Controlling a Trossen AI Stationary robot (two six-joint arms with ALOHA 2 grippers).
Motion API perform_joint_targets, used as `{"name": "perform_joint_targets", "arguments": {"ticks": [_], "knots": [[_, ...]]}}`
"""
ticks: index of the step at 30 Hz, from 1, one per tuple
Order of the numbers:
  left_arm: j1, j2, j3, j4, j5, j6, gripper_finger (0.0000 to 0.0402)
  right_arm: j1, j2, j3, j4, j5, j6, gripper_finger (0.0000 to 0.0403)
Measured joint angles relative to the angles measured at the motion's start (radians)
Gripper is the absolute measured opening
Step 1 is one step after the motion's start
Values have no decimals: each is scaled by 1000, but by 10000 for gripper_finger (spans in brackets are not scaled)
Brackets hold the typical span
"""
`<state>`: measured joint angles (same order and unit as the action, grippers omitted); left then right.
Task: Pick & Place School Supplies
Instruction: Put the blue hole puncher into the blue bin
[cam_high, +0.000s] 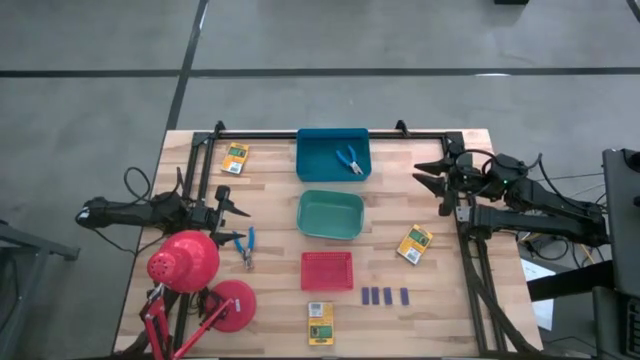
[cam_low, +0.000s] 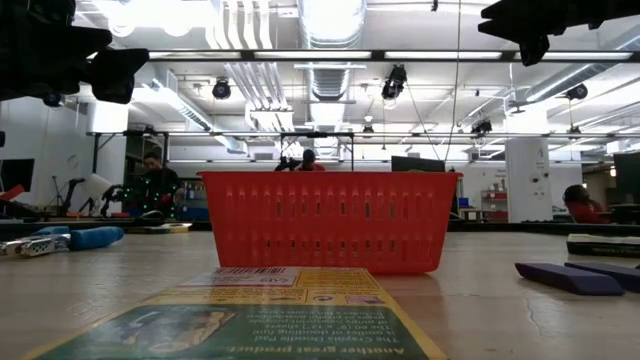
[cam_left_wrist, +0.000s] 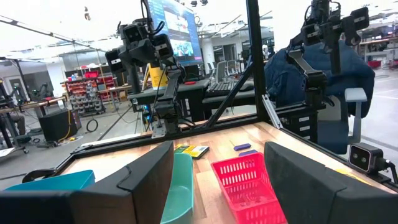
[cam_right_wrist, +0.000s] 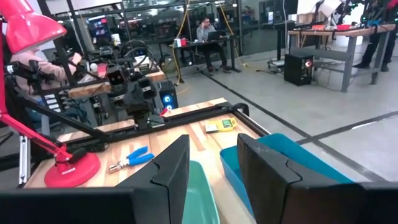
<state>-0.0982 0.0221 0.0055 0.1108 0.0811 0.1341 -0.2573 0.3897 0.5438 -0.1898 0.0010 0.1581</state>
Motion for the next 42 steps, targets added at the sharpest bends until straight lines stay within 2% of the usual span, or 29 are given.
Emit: {"name": "perform_joint_targets", "arguments": {"ticks": [23,26,31,39,42], "knots": [[0,0,0,1,0,-2,256,0,0,0,0,0,0,128],[0,0,7,-5,7,-84,256,0,0,0,0,0,-1,128],[1,11,82,-100,4,-119,256,0,0,0,0,0,-1,128],[1,72,280,-397,-130,-217,256,0,0,0,0,0,-1,128],[1,111,343,-492,-156,-332,256,0,0,0,0,0,-1,128]]}}
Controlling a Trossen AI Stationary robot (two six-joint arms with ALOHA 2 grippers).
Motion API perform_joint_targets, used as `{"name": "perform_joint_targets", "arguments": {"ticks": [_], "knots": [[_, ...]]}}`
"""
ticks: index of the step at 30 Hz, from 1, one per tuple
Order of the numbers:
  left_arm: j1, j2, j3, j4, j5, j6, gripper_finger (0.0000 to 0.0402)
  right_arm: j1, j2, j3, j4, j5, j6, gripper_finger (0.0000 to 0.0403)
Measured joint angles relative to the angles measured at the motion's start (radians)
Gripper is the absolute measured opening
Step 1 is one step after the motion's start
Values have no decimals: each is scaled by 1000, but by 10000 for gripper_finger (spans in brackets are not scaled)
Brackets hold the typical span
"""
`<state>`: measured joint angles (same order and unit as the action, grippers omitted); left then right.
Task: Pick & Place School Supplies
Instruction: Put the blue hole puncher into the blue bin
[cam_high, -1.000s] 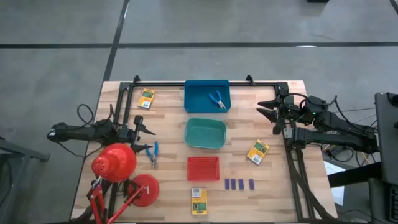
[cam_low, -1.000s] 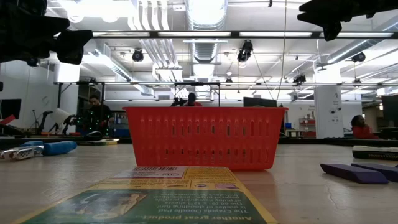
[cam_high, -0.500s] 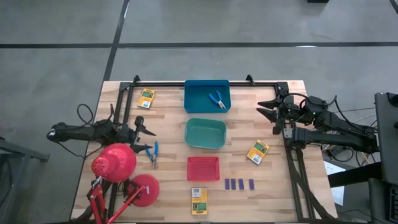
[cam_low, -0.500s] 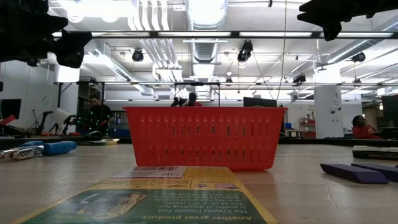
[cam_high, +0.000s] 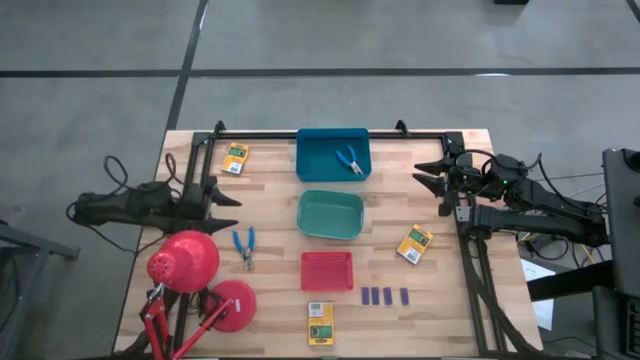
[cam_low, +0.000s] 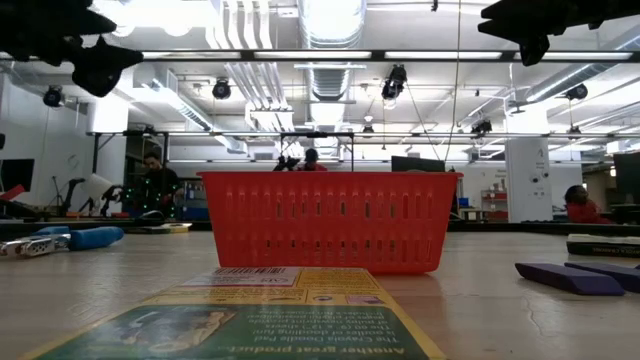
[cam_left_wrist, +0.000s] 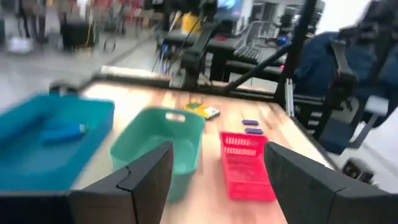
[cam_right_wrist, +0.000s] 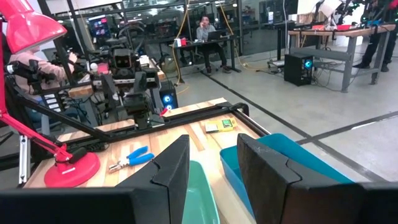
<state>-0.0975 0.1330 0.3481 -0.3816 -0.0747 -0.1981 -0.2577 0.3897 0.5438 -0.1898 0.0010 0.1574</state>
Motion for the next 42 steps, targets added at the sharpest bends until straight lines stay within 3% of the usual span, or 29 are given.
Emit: {"name": "perform_joint_targets", "arguments": {"ticks": [5,18,25,28,30,38,42], "knots": [[0,78,94,-85,-3,-194,256,0,0,0,0,0,0,128],[0,160,178,-125,-72,-313,256,0,0,0,0,0,0,128],[0,154,173,-138,-236,-630,256,0,0,0,0,0,0,128],[1,153,207,-265,-282,-854,256,0,0,0,0,0,0,128],[1,167,222,-382,-284,-1030,256,0,0,0,0,0,0,128],[1,294,301,-592,-224,-1396,253,0,0,0,-1,0,0,128],[1,400,356,-653,-204,-1473,253,0,0,0,-1,0,0,128]]}}
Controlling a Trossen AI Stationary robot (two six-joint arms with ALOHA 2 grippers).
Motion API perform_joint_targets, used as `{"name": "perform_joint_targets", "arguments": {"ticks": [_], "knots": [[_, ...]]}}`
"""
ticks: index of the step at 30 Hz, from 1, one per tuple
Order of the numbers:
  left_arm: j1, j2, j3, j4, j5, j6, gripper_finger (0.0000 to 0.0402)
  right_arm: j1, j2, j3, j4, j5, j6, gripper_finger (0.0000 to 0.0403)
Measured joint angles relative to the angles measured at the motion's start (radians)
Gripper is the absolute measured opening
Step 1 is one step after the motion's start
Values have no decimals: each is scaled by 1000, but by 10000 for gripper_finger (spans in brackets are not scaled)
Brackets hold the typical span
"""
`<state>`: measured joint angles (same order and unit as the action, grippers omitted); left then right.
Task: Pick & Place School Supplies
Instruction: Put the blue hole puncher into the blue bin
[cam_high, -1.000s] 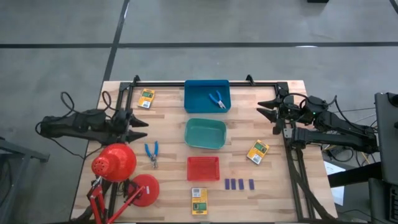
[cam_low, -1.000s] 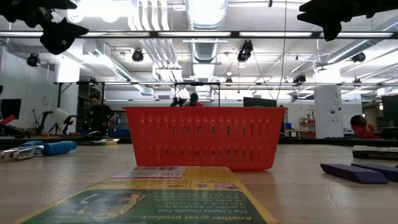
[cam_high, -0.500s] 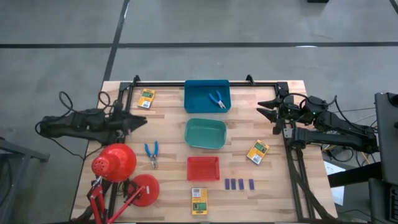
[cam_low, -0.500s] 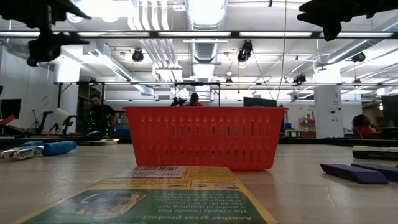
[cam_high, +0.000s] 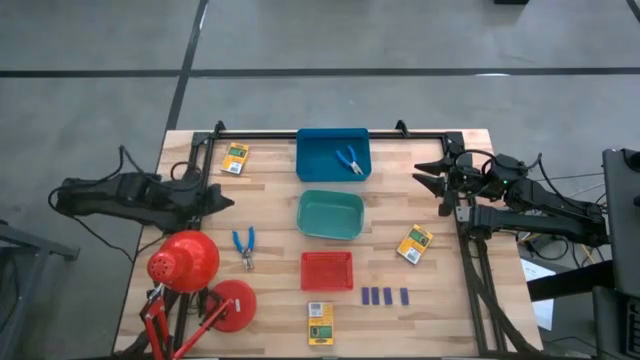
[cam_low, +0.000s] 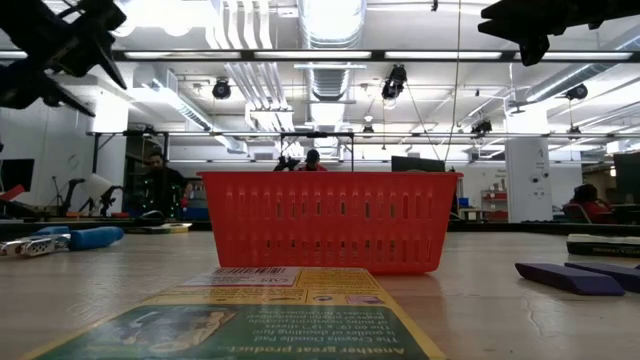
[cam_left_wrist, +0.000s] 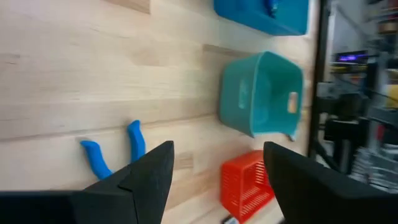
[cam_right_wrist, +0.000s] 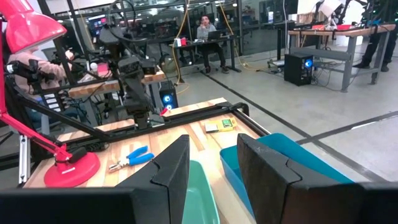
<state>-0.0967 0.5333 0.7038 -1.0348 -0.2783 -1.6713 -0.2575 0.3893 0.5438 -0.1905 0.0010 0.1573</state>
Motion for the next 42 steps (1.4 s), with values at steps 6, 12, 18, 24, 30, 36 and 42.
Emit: {"name": "perform_joint_targets", "arguments": {"ticks": [6,12,18,24,30,36,42], "knots": [[0,146,68,-69,49,-34,253,0,0,0,0,0,0,128],[0,267,75,-92,185,-254,252,0,0,0,0,0,0,128],[0,365,74,-96,214,-550,252,0,0,0,0,0,0,128],[0,427,71,-109,227,-609,252,0,0,0,0,0,0,128],[0,458,42,-59,235,-608,252,0,0,0,-1,0,0,128],[-1,489,-36,7,270,-614,252,0,0,0,-2,0,0,128],[-1,486,-129,125,291,-597,252,0,0,0,-6,0,0,128]]}}
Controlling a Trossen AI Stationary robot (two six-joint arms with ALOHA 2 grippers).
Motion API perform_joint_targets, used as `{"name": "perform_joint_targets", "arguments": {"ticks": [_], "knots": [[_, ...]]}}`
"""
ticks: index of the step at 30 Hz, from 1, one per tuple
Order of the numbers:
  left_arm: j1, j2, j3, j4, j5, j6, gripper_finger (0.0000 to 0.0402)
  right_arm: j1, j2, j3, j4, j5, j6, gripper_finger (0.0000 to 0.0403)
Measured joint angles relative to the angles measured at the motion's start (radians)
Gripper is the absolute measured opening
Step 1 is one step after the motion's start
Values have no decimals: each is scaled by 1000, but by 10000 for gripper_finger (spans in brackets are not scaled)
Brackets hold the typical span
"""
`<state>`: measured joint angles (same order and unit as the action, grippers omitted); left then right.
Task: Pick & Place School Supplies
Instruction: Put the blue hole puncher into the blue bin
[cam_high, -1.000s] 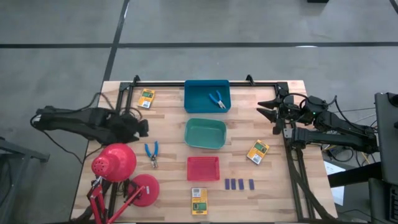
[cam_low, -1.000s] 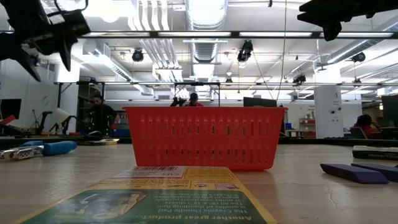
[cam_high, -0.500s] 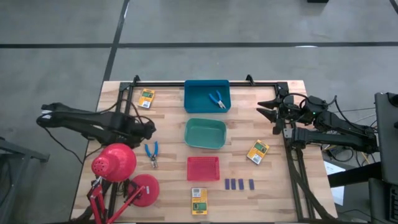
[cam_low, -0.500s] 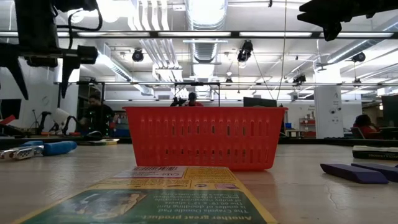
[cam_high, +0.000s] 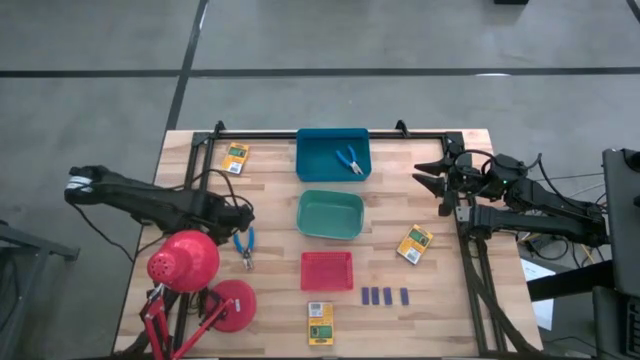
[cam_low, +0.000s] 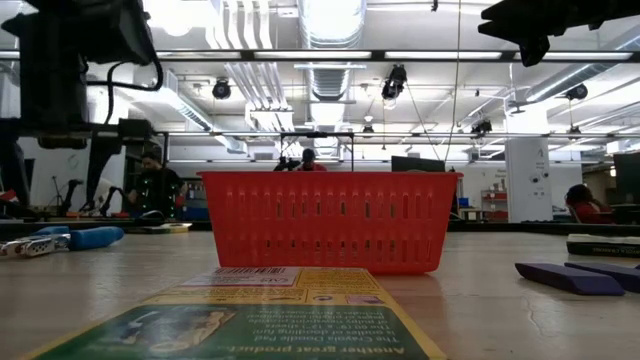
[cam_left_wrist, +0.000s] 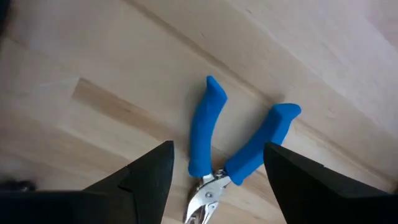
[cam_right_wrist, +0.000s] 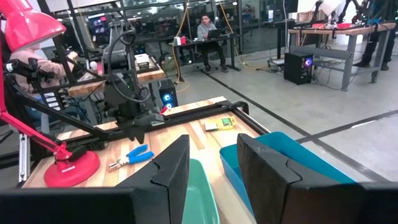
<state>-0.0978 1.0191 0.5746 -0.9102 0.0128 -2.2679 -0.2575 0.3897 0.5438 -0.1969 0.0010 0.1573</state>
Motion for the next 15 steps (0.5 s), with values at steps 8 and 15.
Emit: {"name": "perform_joint_targets", "arguments": {"ticks": [8,15], "knots": [[0,-5,-125,158,11,15,252,0,0,0,-1,0,0,128],[0,-8,-171,218,27,16,248,0,0,0,-1,0,0,128]]}}
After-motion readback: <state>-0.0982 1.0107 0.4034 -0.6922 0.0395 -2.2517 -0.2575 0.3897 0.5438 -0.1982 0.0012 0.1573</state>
